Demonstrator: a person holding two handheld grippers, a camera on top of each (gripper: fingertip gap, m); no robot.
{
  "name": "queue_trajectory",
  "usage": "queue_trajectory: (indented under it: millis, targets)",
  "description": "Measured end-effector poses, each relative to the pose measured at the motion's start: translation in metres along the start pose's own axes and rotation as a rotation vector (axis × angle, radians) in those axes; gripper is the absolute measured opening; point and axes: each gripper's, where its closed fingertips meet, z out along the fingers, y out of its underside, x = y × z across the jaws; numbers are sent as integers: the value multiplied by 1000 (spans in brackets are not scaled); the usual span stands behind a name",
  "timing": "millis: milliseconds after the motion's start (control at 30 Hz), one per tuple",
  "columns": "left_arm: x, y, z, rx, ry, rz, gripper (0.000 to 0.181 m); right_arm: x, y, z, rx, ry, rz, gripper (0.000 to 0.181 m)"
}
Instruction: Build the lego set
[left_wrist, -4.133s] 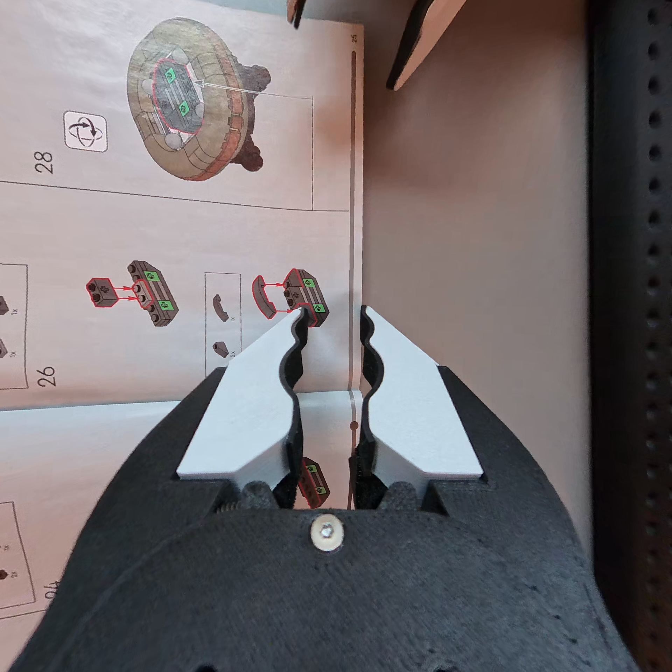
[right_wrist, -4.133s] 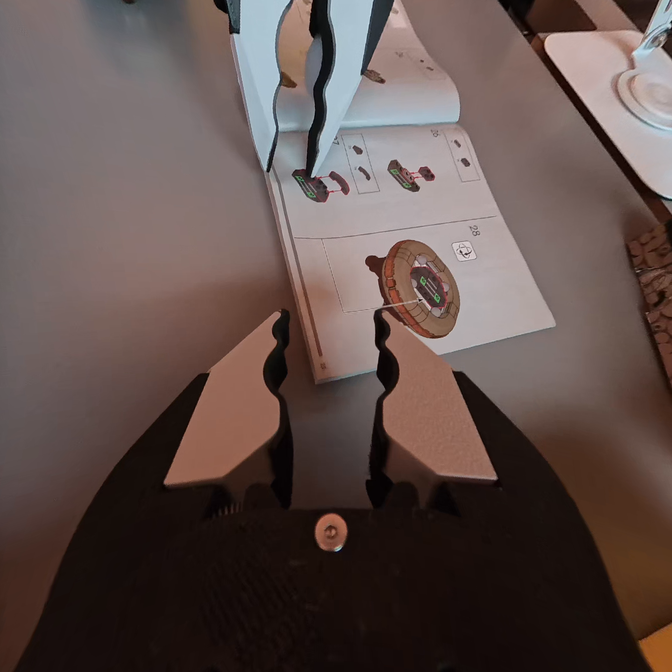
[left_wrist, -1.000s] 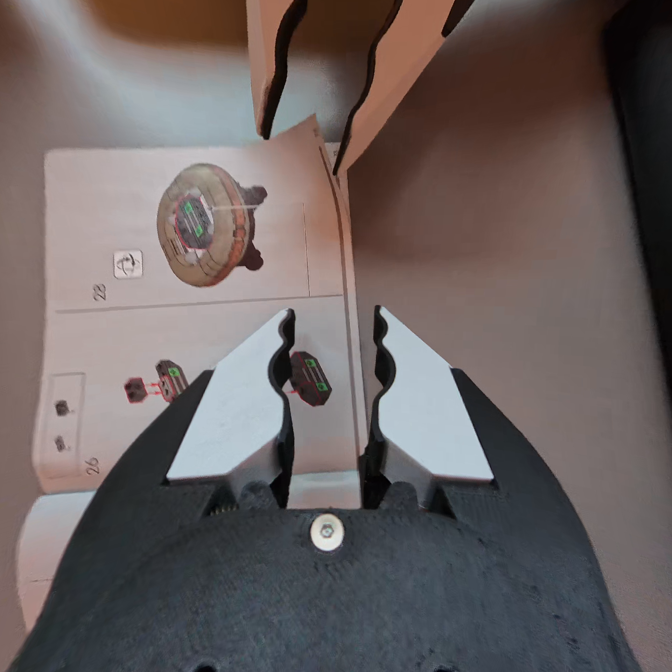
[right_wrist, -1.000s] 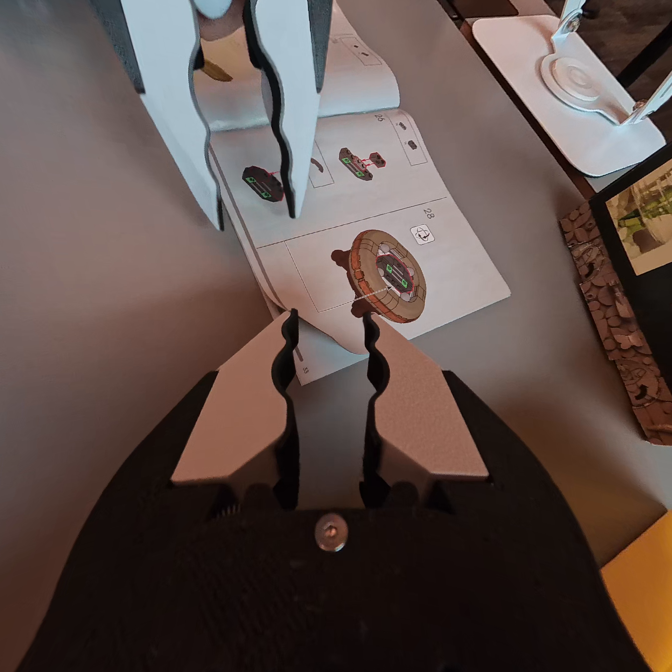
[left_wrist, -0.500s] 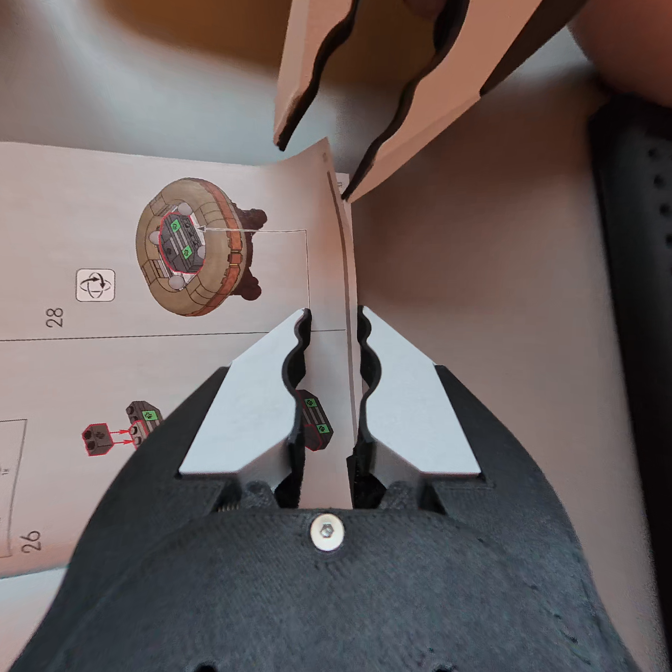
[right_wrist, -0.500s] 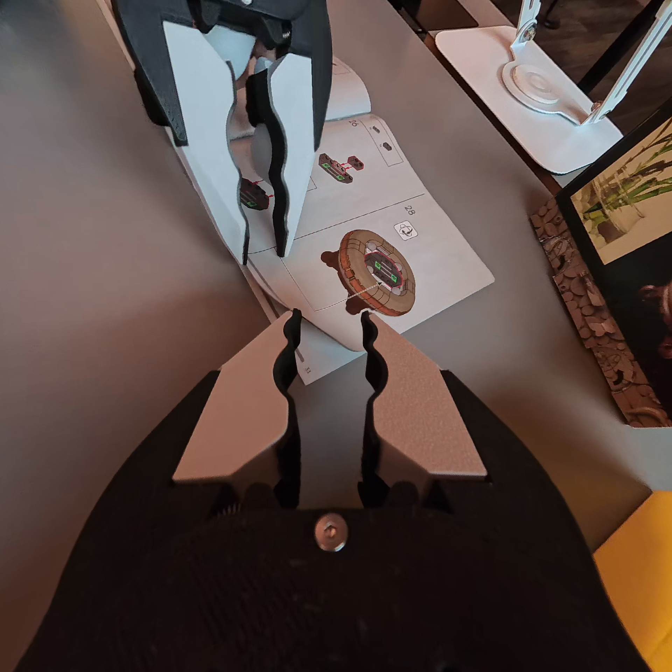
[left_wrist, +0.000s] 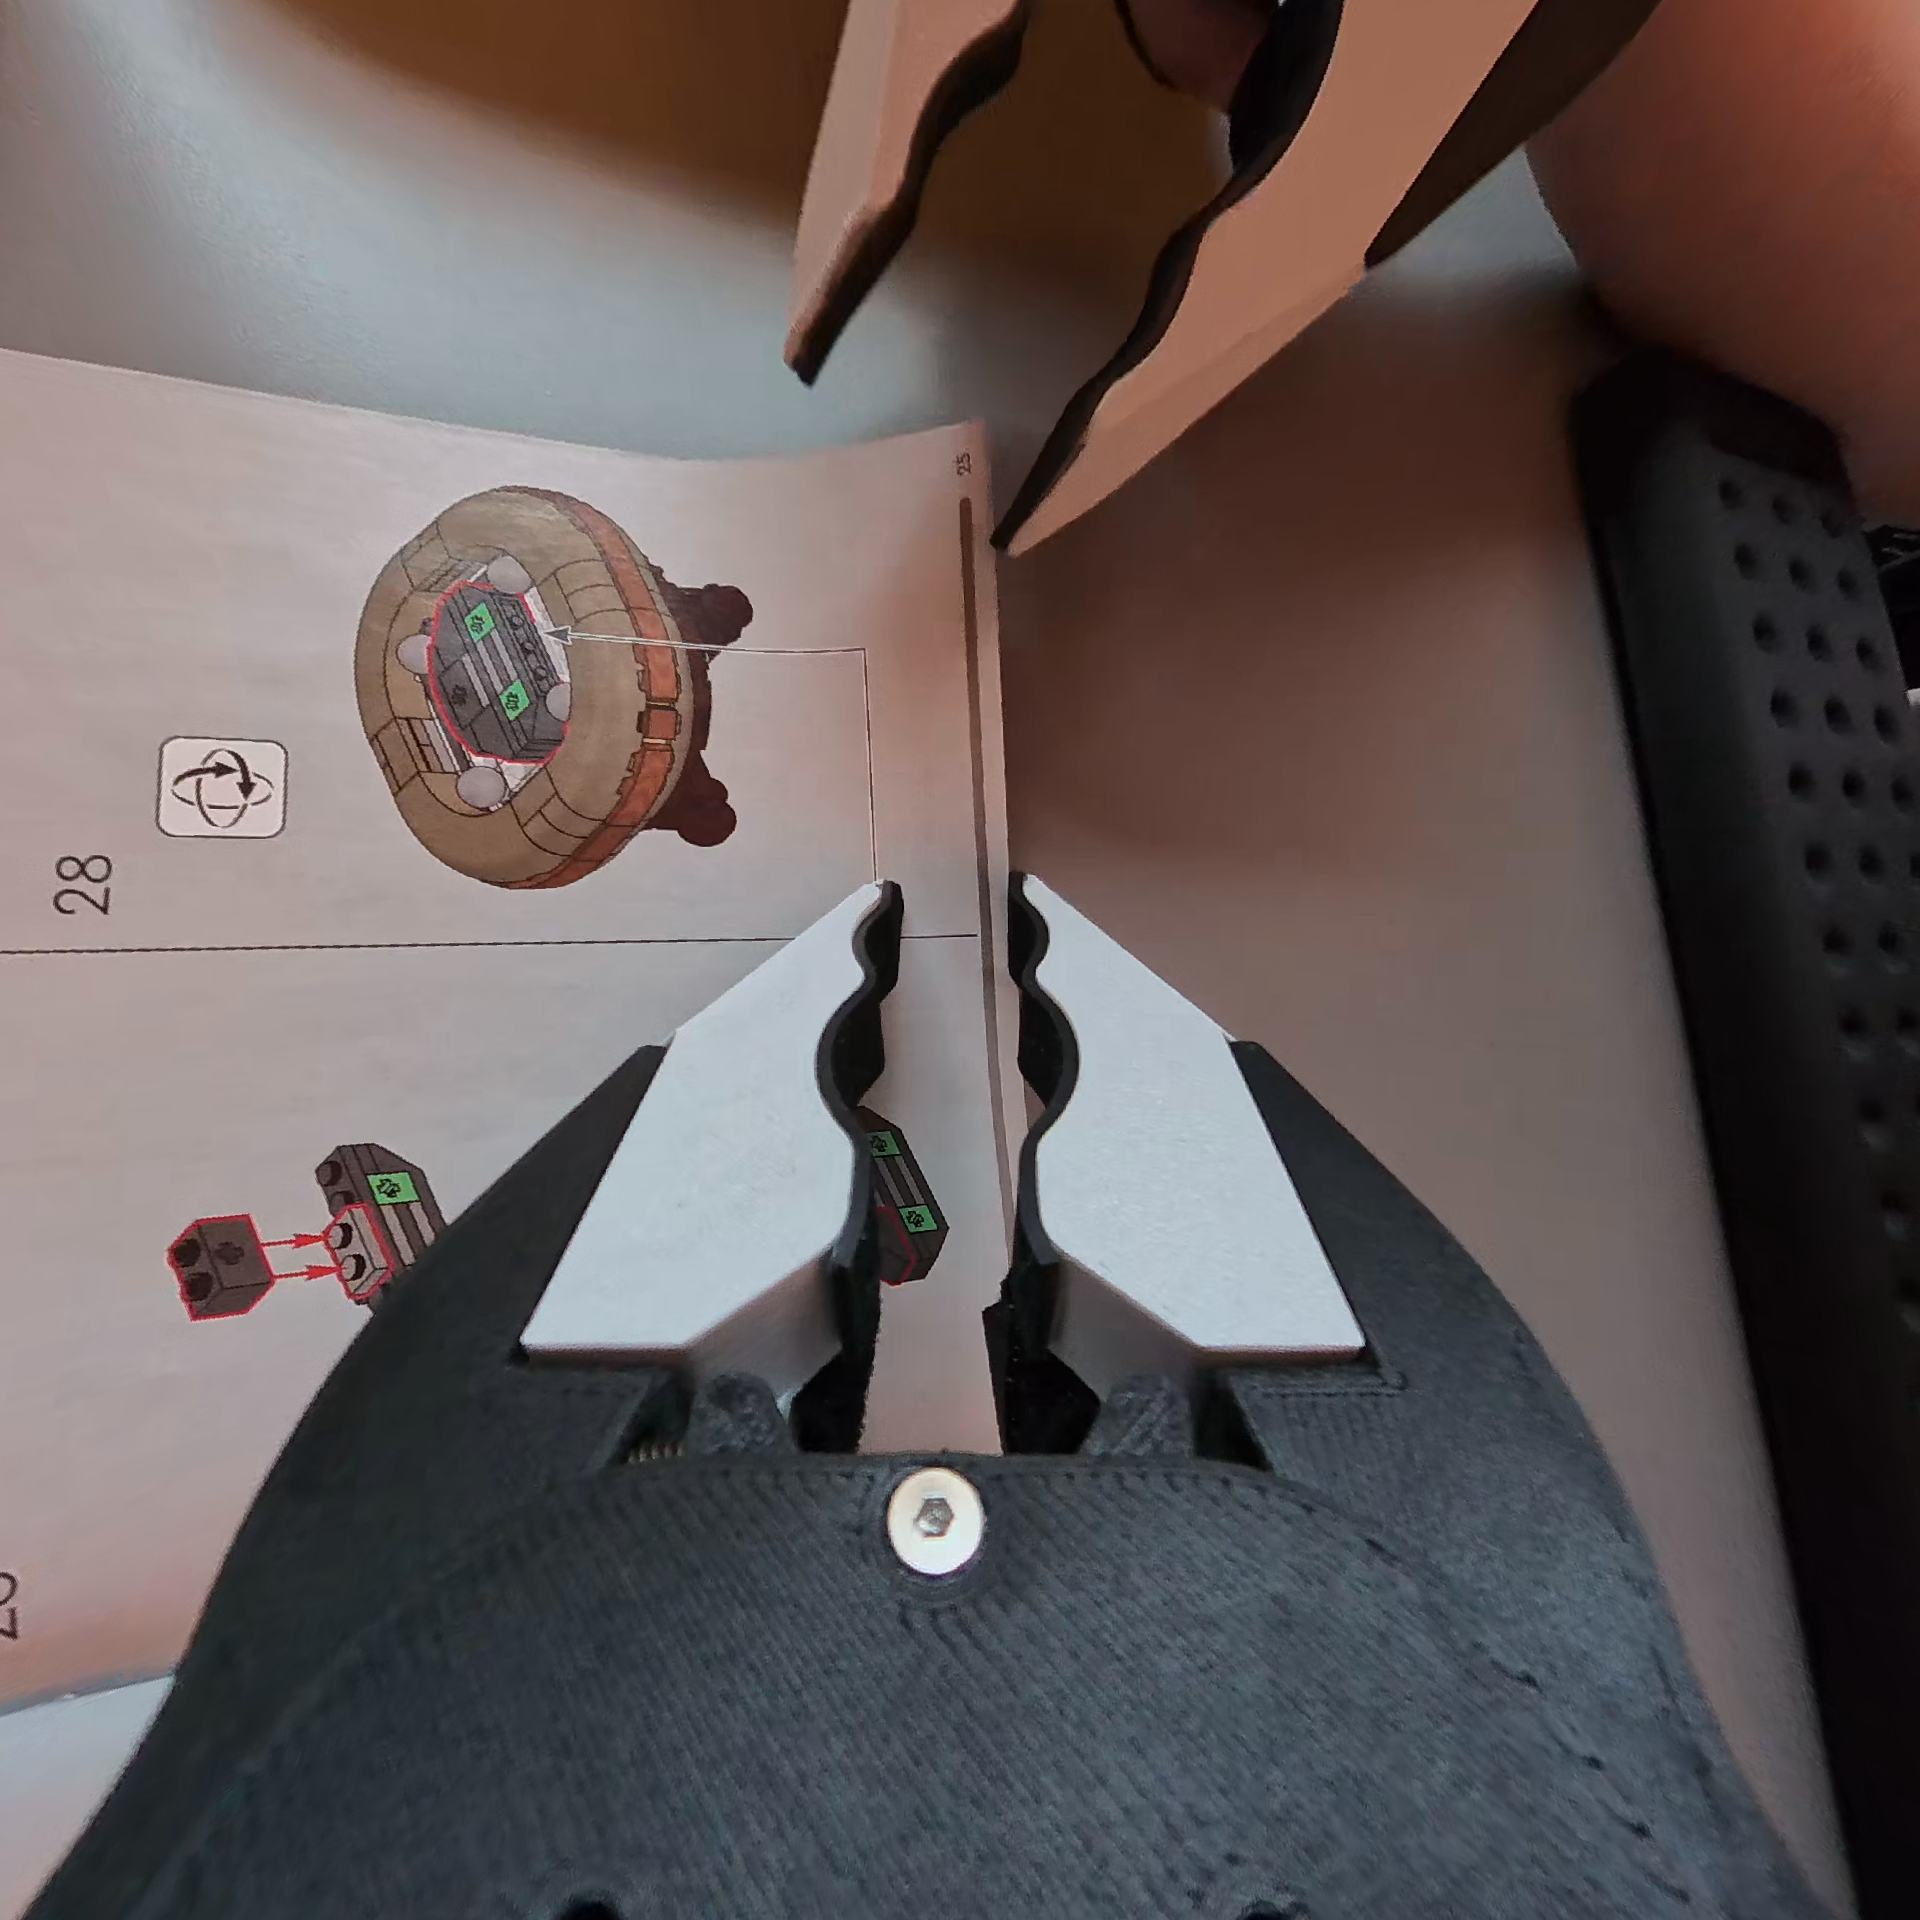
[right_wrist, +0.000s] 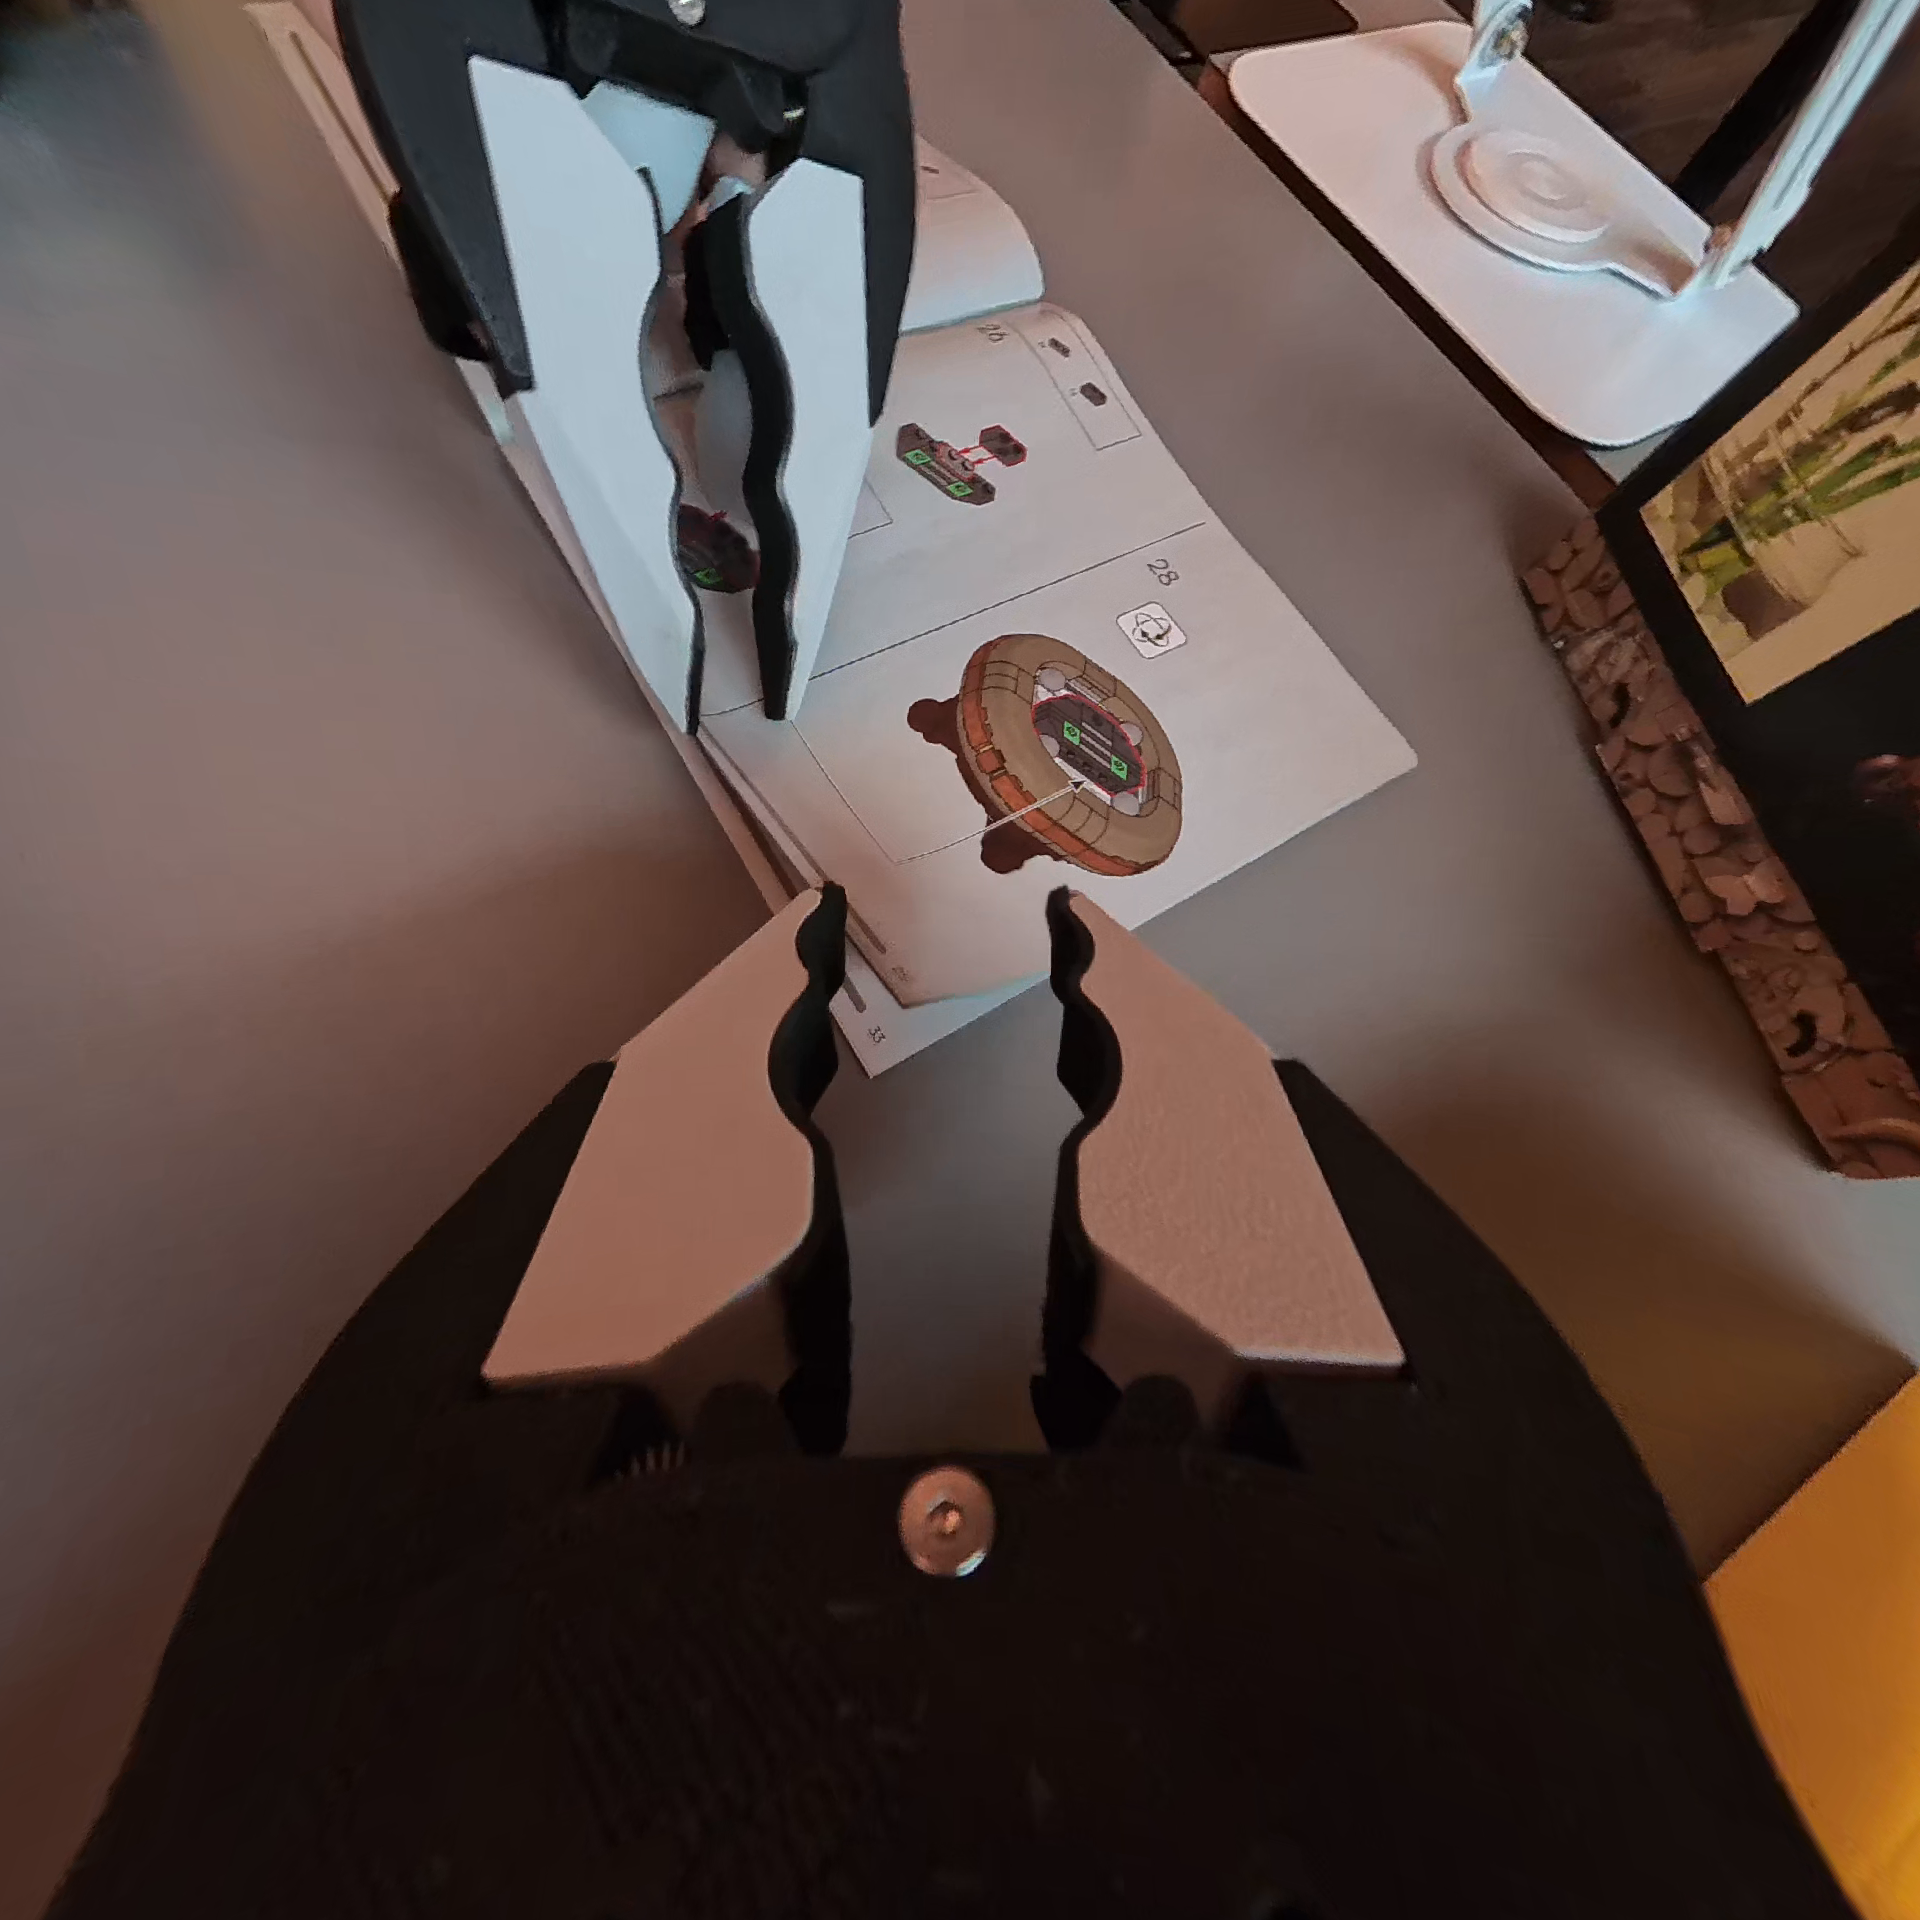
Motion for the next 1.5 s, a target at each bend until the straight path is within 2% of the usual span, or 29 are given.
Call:
queue_trajectory:
  millis: [200,333,400,533,600,767,1100,1267,1500]
  targets:
    - [0,0,-1,37,34,-40,18,3,11,-1,-53,-33,138,44]
    - [0,0,-1,41,48,-55,18,-9,15,-1,-85,-138,295,43]
    - [0,0,-1,39,47,-53,18,-12,14,-4,-75,-205,410,38]
    - [0,0,-1,38,46,-52,18,-12,8,-12,-27,-370,783,38]
    - [0,0,-1,41,50,-55,17,-10,11,-14,-38,-397,895,31]
    - [0,0,-2,52,57,-60,17,-11,17,-8,-70,-369,928,32]
    - [2,3,-4,46,52,-35,18,-8,2,6,18,-375,1026,33]
    - [3,6,-5,46,48,-27,18,-1,8,12,13,-315,1031,27]
    - [5,10,-7,28,26,4,18,-12,0,18,36,-407,1047,7]
